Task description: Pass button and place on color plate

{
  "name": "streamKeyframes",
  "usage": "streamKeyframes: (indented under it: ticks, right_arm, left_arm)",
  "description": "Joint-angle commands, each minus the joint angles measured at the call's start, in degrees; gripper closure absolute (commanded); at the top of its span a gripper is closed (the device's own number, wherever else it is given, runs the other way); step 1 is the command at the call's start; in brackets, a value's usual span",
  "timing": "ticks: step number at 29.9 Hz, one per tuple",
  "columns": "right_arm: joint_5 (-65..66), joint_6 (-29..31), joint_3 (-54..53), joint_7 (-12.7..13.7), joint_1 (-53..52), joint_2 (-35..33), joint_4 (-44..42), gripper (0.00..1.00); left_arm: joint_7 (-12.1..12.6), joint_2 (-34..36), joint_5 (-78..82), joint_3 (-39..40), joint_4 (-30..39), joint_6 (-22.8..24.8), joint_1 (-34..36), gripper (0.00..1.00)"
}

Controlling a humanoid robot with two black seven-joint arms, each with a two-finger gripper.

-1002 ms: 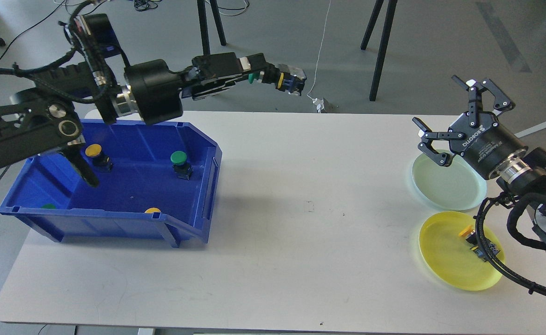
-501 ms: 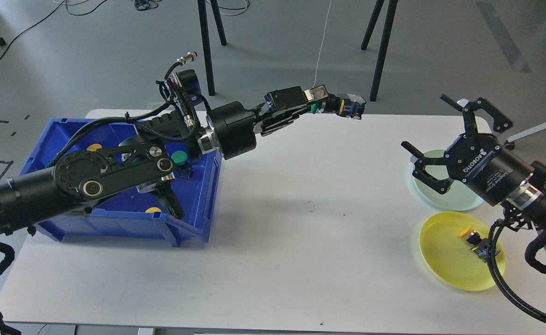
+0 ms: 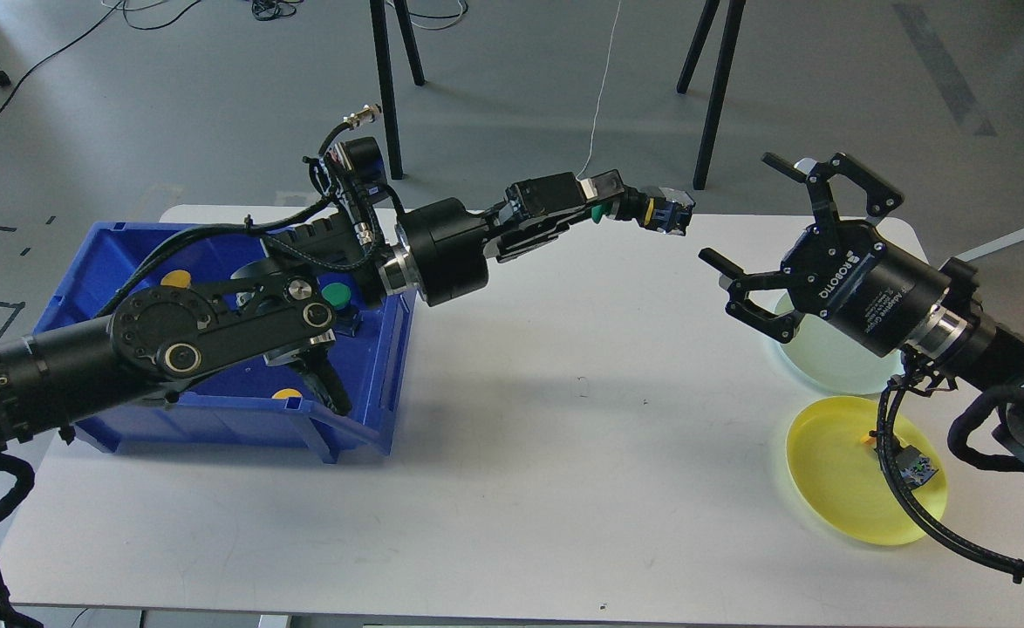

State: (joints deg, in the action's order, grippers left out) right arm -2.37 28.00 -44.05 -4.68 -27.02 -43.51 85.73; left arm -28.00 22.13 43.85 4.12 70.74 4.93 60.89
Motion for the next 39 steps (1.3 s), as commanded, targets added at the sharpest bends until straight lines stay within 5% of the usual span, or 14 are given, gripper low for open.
streamKeyframes:
  ticks: [1, 16, 21, 28, 35, 39]
  right_arm:
    - [0.1, 0.0, 4.3, 0.0, -3.7, 0.0, -0.3, 0.01]
    - [0.1, 0.0, 8.5, 0.1, -8.7, 0.1, -0.7, 0.06]
    - [1.1, 0.0, 8.6, 0.0, -8.7, 0.1, -0.7, 0.44]
    - [5.2, 0.0, 9.4, -0.2, -9.1, 1.8, -0.6, 0.76]
    - [5.2, 0.0, 9.6, -0.3, -9.1, 2.1, -0.7, 0.99]
    - [5.1, 0.0, 9.6, -0.5, -8.9, 1.8, -0.6, 0.99]
  left_arm:
    - [0.0, -0.1, 0.1, -0.1, -0.2, 0.0, -0.1, 0.92]
    - [0.0, -0.1, 0.1, -0.1, -0.3, 0.0, -0.1, 0.92]
    - [0.0, -0.2, 0.1, -0.1, -0.3, 0.0, -0.1, 0.92]
    - [0.0, -0.2, 0.1, -0.1, -0.2, 0.0, -0.1, 0.92]
    - [0.0, -0.2, 0.1, -0.1, -0.3, 0.0, -0.2, 0.92]
    - [0.0, -0.1, 0.1, -0.1, -0.2, 0.1, -0.1, 0.86]
